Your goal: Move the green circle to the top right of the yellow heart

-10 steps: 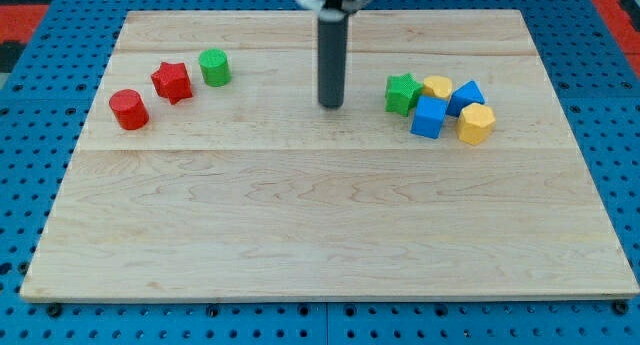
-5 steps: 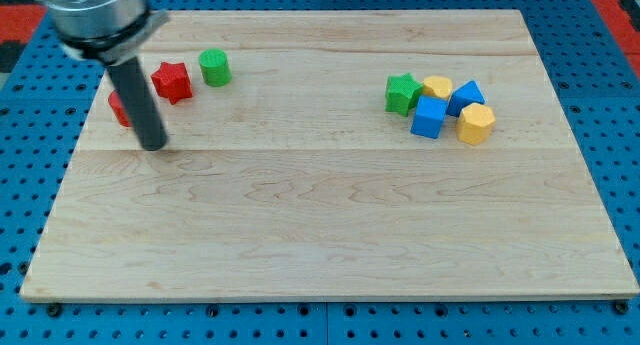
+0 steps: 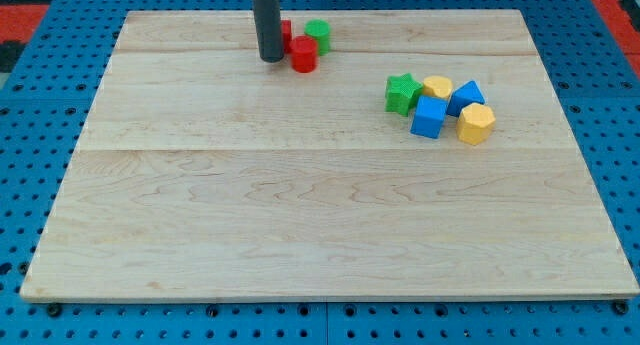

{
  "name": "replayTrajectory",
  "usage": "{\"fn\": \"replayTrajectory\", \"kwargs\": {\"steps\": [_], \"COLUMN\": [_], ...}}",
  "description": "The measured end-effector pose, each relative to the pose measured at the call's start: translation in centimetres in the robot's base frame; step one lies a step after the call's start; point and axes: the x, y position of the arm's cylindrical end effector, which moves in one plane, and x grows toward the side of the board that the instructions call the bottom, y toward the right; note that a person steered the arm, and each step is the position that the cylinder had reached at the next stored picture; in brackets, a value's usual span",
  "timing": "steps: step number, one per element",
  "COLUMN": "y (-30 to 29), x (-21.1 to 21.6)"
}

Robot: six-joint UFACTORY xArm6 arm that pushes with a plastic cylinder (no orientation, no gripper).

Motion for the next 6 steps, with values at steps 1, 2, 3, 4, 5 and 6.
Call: {"fn": "replayTrajectory", "kwargs": {"steps": [1, 2, 3, 4, 5, 6], "y": [-5.0, -4.0, 3.8, 12.5, 18.6, 18.1], "x": [-2.5, -4.9, -4.9, -4.8, -4.6, -7.1]}}
